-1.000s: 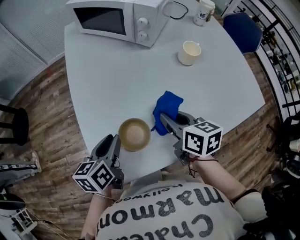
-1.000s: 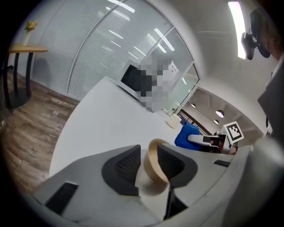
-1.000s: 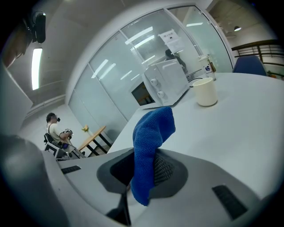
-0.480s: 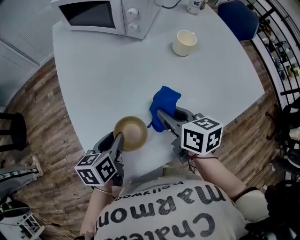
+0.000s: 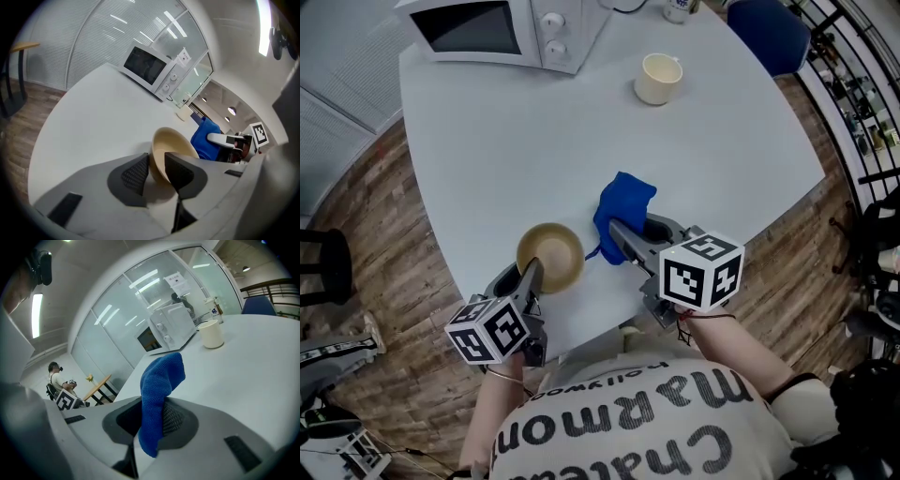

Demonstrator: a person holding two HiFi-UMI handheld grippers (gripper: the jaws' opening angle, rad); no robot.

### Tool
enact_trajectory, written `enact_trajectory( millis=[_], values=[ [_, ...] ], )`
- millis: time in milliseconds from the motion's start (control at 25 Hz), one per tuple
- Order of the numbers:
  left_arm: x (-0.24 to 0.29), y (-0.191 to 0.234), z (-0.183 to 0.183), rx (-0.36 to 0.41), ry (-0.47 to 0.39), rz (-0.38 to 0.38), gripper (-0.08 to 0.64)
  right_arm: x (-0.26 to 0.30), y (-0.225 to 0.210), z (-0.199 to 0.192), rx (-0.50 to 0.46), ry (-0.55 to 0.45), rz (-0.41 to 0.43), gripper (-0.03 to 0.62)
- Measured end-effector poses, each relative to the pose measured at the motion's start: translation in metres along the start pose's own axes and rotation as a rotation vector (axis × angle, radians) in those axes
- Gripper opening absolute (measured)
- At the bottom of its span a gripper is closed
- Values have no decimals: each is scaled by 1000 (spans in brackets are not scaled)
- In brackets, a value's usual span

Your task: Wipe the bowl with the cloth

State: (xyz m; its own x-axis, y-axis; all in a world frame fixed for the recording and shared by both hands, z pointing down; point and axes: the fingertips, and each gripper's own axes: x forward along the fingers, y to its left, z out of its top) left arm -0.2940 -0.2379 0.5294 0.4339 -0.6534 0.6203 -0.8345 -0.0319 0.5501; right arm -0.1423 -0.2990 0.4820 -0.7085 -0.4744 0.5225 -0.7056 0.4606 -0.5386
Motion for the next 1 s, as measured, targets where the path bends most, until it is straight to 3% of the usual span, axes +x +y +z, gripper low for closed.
enact_trajectory(
  millis=[320,600,840,1000],
  values=[
    [-16,-7,-8,30,-65,82,35,-30,15,-14,-29,-25,42,64],
    [-39,-30,-2,91,-159,127,35,-59,43,-2,-64,-112,117,64],
    [-71,-70,8,171,-291,133,5,-115,121,34,-156,-297,335,64],
    [-88,-107,5,249,-343,133,5,-148,168,26,-249,-333,482,64]
  ],
)
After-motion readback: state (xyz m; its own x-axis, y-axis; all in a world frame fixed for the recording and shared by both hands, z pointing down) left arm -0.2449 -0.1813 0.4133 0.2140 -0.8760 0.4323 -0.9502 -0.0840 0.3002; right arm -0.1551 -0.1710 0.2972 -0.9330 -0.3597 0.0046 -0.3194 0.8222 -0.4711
